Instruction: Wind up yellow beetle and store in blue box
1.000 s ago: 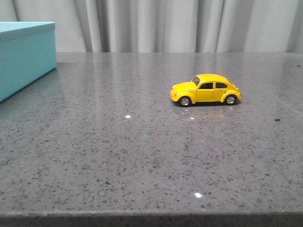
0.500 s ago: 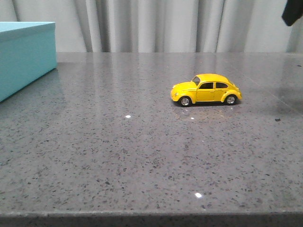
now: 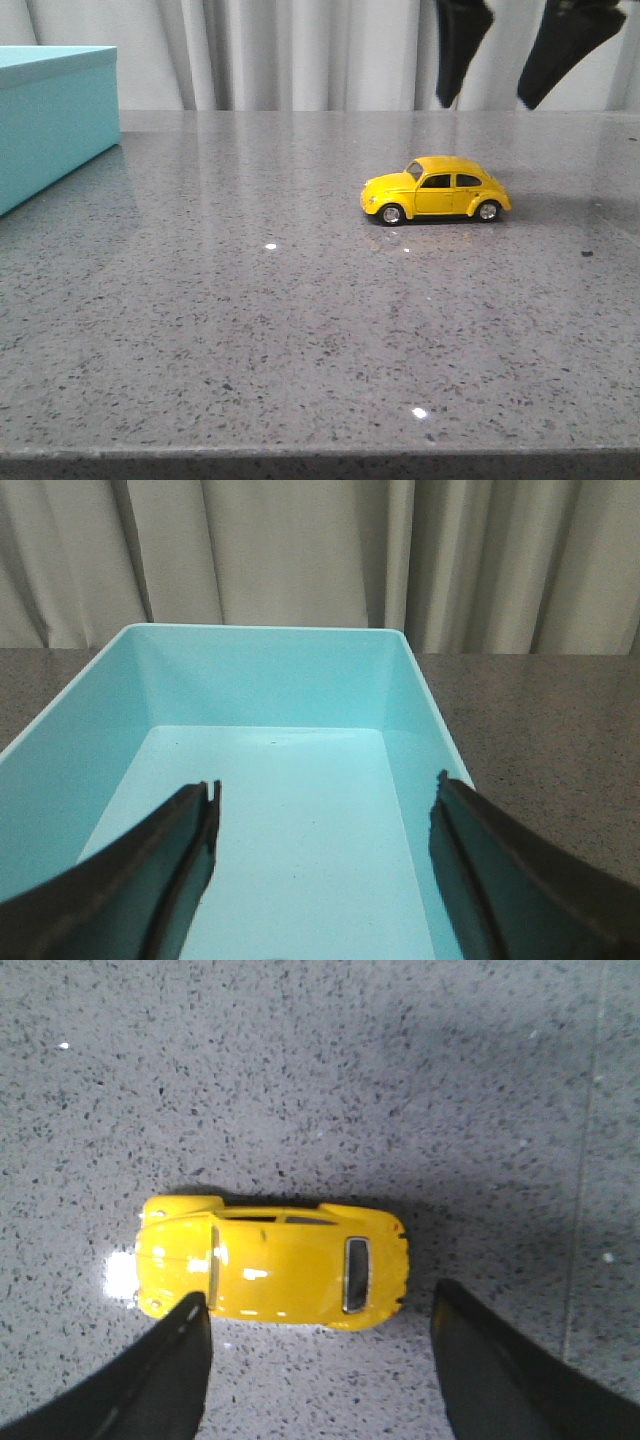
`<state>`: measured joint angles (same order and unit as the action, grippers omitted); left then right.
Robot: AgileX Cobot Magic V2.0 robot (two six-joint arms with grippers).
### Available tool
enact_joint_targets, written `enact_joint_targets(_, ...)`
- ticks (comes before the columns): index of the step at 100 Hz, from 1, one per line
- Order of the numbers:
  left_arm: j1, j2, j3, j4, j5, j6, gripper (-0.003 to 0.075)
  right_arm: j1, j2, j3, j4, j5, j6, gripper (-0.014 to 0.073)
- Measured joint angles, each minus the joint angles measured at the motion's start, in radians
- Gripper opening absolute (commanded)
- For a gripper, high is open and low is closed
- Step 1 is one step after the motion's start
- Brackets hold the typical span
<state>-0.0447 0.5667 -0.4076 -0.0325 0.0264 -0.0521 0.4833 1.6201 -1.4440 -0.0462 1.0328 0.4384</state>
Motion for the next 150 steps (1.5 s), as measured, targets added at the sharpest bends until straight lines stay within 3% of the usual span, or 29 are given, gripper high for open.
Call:
enact_joint_targets(128, 0.000, 0.000, -0.002, 0.000, 0.000, 0.000, 0.0443, 0.007, 0.149, -0.051, 0.039, 0.026, 0.066, 0.0487)
enact_joint_targets(150, 0.000, 0.000, -0.002, 0.000, 0.000, 0.000, 0.0443, 0.003, 0.150, -0.054, -0.012, 0.061, 0.080, 0.0487)
